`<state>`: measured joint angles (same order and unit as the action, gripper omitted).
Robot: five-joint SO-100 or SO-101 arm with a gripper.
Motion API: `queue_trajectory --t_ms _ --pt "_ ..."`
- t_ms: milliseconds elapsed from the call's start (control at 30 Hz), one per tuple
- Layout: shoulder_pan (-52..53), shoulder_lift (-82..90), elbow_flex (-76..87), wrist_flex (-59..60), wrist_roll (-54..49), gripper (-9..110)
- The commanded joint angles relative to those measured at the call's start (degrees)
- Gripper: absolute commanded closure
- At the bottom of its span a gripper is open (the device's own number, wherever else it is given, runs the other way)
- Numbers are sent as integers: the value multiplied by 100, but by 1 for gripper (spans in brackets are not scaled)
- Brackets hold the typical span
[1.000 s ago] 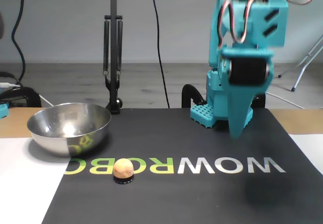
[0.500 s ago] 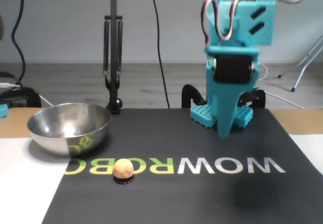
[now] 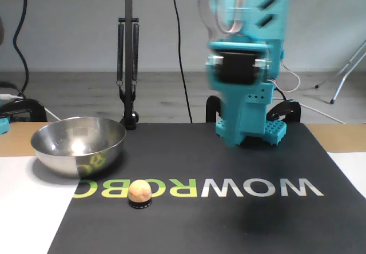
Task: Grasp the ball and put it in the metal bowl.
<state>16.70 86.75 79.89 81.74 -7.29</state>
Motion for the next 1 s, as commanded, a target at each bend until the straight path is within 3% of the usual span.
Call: queue_trajectory --t_ms 0,967 --pt "79 26 -246 18 -62 101" --pt "1617 -158 -255 -35 -62 101"
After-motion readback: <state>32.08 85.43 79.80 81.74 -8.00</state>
